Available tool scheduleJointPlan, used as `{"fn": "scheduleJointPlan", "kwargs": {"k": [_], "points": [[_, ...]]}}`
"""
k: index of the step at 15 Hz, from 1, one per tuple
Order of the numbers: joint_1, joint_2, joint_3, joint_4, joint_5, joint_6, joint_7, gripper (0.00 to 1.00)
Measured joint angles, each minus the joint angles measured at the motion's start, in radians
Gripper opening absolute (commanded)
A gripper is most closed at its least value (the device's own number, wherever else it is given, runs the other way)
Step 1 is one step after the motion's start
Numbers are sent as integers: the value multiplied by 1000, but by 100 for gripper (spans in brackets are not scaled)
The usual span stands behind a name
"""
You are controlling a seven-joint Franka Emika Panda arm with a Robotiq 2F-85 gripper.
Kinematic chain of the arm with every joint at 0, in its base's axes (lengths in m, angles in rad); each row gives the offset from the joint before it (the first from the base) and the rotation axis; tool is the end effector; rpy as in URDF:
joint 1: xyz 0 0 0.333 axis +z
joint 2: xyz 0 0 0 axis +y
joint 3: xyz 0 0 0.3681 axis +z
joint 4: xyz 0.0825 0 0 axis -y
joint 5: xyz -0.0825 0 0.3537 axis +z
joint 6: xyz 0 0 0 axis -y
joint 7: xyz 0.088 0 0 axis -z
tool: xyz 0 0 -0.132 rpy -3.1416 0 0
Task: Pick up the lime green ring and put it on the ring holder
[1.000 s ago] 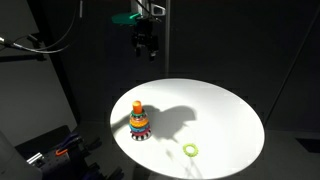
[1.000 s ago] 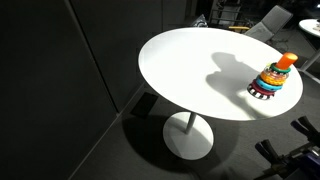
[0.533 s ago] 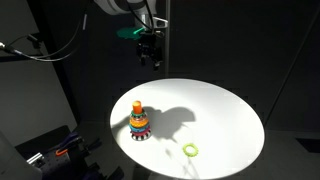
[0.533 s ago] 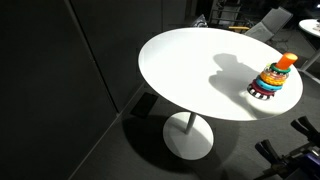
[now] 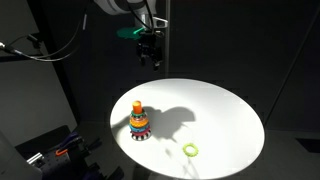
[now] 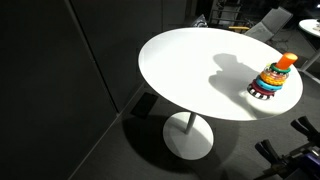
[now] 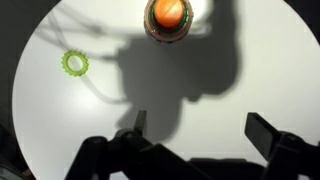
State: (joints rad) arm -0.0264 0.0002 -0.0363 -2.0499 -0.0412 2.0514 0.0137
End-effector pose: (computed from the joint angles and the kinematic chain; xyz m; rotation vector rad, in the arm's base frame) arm 0.5214 -0.0359 0.4793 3.1037 -0.0891 0.0006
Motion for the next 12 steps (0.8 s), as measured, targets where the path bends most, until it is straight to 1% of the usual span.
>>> {"fn": "scheduleJointPlan", "kwargs": {"k": [3,7,12], "points": [[-6,8,-9,-6,-13,43,24,100],[-30,31,-32,-36,-46,137,74,100],[-60,82,-69,-82,-50,258,104,100]]}}
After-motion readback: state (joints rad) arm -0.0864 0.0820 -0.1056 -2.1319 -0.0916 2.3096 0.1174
